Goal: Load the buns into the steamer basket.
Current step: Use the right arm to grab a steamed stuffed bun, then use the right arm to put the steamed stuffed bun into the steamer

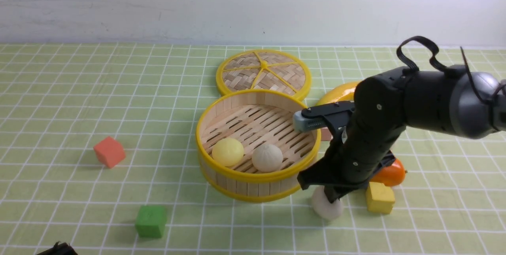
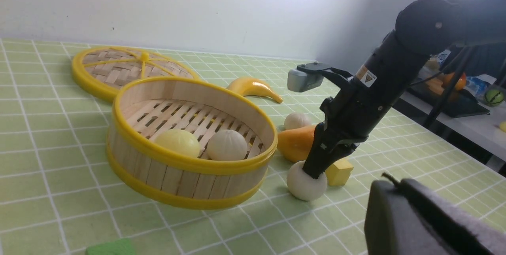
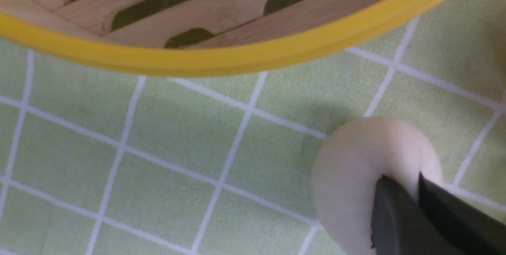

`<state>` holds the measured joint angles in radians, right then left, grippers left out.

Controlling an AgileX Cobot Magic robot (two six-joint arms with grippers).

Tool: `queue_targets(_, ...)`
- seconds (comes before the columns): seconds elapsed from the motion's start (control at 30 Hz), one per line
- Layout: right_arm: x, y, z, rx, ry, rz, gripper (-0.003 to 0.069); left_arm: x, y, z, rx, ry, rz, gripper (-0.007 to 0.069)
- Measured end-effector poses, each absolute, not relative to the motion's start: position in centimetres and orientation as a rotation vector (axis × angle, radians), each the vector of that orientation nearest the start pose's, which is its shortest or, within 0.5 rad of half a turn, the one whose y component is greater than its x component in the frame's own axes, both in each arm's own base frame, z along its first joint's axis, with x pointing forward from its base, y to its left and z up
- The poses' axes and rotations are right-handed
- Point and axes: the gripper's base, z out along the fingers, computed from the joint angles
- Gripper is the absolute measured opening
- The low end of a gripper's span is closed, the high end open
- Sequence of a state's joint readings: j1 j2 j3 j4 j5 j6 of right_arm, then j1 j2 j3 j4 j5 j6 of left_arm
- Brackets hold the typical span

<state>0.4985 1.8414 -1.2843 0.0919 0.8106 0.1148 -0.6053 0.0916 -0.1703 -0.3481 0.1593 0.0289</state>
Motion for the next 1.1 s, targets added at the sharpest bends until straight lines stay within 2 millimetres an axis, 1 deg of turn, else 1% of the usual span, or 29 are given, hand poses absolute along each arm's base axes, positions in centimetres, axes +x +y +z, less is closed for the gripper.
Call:
queue_targets(0.07, 32.1, 18.2, 22.1, -0.473, 2.811, 0.247, 0.0006, 4.4, -3.6, 25.2, 0.276, 1.583, -0.764, -0.0006)
queue_targets(0.1, 32.1, 18.2, 22.3, -0.472, 2.808, 0.25, 0.0006, 4.4, -3.6, 25.2, 0.276, 1.583, -0.764, -0.0006)
queue_targets(0.13, 31.9, 18.2, 24.4, -0.462, 2.761, 0.282, 0.0008, 4.4, -3.6, 25.2, 0.276, 1.583, -0.764, -0.0006)
queue_targets(0.17, 32.0, 18.3, 25.7, -0.451, 2.728, 0.308, 0.0009, 4.4, -3.6, 25.2, 0.276, 1.583, -0.764, -0.0005)
queue_targets(0.2, 32.0, 18.3, 25.9, -0.449, 2.722, 0.315, 0.001, 4.4, -3.6, 25.2, 0.276, 1.583, -0.764, -0.0005)
queue_targets(0.23, 32.4, 18.6, 27.5, -0.439, 2.668, 0.346, 0.0012, 4.4, -3.6, 25.2, 0.275, 1.582, -0.764, -0.0004)
queue_targets(0.27, 32.8, 18.9, 28.5, -0.433, 2.633, 0.363, 0.0013, 4.4, -3.6, 25.2, 0.275, 1.582, -0.764, -0.0003)
queue_targets(0.37, 34.5, 19.8, 29.7, -0.424, 2.569, 0.39, 0.0014, 4.4, -3.6, 25.2, 0.275, 1.581, -0.764, 0.0)
queue_targets(0.4, 35.4, 20.3, 29.5, -0.422, 2.56, 0.394, 0.0014, 4.4, -3.6, 25.2, 0.275, 1.58, -0.764, 0.0)
queue_targets(0.43, 35.6, 20.4, 29.4, -0.422, 2.56, 0.393, 0.0014, 4.4, -3.6, 25.2, 0.275, 1.58, -0.764, 0.0)
queue_targets(0.47, 36.5, 20.9, 28.7, -0.423, 2.566, 0.391, 0.0014, 4.4, -3.6, 25.2, 0.274, 1.578, -0.764, 0.0001)
queue_targets(0.5, 37.0, 21.1, 28.2, -0.421, 2.573, 0.389, 0.0014, 4.4, -3.6, 25.2, 0.273, 1.577, -0.764, 0.0002)
queue_targets(0.53, 38.2, 21.4, 26.7, -0.415, 2.599, 0.38, 0.0014, 4.4, -3.6, 25.2, 0.273, 1.576, -0.764, 0.0004)
queue_targets(0.63, 40.1, 21.4, 24.4, -0.38, 2.638, 0.372, 0.0014, 4.4, -3.6, 25.2, 0.273, 1.576, -0.764, 0.0007)
queue_targets(0.8, 41.7, 20.5, 22.0, -0.321, 2.685, 0.373, 0.002, 4.4, -3.6, 25.2, 0.273, 1.575, -0.764, 0.0013)
queue_targets(0.9, 41.8, 20.4, 21.6, -0.299, 2.698, 0.38, 0.0031, 4.4, -3.6, 25.2, 0.273, 1.575, -0.764, 0.0017)
queue_targets(1.0, 41.9, 20.5, 21.4, -0.288, 2.706, 0.386, 0.0071, 4.4, -3.6, 25.2, 0.273, 1.575, -0.764, 0.0018)
queue_targets(1.03, 41.9, 20.5, 21.4, -0.286, 2.706, 0.387, 0.0097, 4.4, -3.6, 25.2, 0.273, 1.575, -0.764, 0.0018)
queue_targets(1.1, 41.9, 20.6, 21.6, -0.276, 2.705, 0.4, 0.0199, 4.4, -3.6, 25.2, 0.273, 1.575, -0.764, 0.0022)
